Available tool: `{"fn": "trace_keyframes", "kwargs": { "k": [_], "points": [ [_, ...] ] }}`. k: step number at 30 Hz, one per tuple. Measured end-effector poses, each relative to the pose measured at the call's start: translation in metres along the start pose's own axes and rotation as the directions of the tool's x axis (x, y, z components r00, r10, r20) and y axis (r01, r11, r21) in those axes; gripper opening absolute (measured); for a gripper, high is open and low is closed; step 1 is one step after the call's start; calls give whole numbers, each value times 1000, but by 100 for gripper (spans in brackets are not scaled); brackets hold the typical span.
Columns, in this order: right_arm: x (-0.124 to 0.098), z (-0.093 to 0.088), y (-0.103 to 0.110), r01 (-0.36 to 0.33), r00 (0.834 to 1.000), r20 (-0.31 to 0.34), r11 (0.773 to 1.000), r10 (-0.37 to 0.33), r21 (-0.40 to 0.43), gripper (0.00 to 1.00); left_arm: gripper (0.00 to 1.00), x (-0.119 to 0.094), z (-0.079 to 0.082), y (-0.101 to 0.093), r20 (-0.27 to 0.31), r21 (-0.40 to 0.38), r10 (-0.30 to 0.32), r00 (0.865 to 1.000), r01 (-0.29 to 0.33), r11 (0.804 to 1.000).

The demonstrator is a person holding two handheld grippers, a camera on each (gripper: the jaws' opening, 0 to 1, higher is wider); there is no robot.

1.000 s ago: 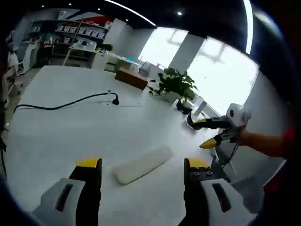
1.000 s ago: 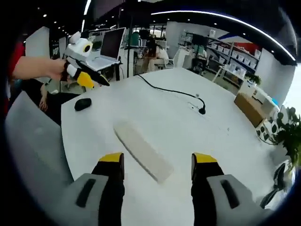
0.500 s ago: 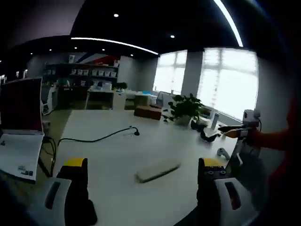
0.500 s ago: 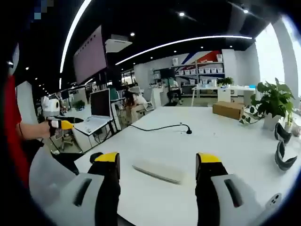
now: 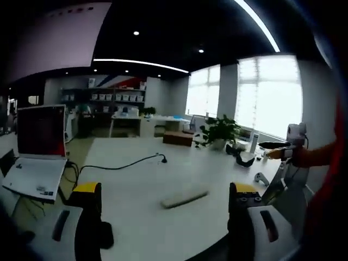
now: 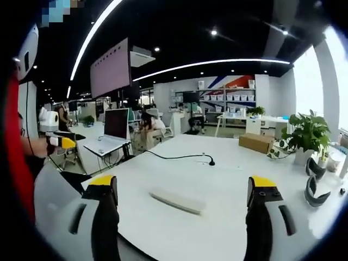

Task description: Arrange the utensils inside the cutlery case until each visible utensil rests in its matching compartment.

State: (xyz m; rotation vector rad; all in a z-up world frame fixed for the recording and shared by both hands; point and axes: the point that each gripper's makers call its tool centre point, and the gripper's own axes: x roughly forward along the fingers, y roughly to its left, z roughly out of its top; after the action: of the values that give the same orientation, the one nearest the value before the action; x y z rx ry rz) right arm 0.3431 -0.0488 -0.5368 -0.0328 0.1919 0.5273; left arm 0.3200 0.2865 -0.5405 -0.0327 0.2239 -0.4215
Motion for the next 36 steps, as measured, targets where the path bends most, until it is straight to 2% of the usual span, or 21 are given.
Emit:
{"fn": "trace_keyframes", "kwargs": {
  "k": [3,6,7,10,13,15,17,19,21,24,26,28,31,36],
  "points": [
    [0,1,-3,16,1000,-1,1000,-16,6,91,100,0,1,-3,-7,19,-11,1000,11,1000],
    [-1,-5,-10,44,998,-34,999,-44,-4,84,100,3,-4,-1,-47,91,-20,999,24,996],
    [-3,-7,-11,49,998,-46,999,-50,-17,83,100,4,-6,0,-58,95,-18,998,24,995],
    [-6,-15,-13,55,995,-77,996,-61,-74,88,100,9,-5,-1,-51,97,-37,998,42,994],
    [-8,-18,-16,57,995,-79,996,-62,-63,92,100,10,-3,-3,-45,108,-40,998,44,993],
    [-11,-17,-19,68,995,-66,998,-68,-10,88,100,10,-2,-3,-44,99,-35,998,39,994],
    [-13,-13,-20,74,996,-41,997,-74,8,87,100,9,-2,-2,-43,83,-35,998,38,996],
    [-16,-11,-21,73,997,-12,995,-72,69,84,100,7,-5,-2,-52,42,-40,998,42,998],
    [-17,-14,-22,70,998,-15,993,-69,94,81,100,5,-7,-1,-51,25,-37,998,39,999],
    [-16,-17,-19,76,997,-31,993,-73,91,74,100,4,-10,0,-55,5,-29,998,29,1000],
    [-15,-17,-16,72,997,-34,994,-69,86,74,100,3,-12,1,-58,-4,-26,998,26,1000],
    [-13,-19,-13,68,997,-48,996,-65,63,74,100,3,-12,0,-55,3,-27,998,27,1000],
    [-11,-20,-11,63,996,-66,997,-61,41,72,98,4,-18,-1,-86,44,-18,996,22,999],
    [-10,-21,-10,63,995,-83,998,-62,16,68,99,5,-20,-6,-92,34,-32,995,35,999]
  ]
}}
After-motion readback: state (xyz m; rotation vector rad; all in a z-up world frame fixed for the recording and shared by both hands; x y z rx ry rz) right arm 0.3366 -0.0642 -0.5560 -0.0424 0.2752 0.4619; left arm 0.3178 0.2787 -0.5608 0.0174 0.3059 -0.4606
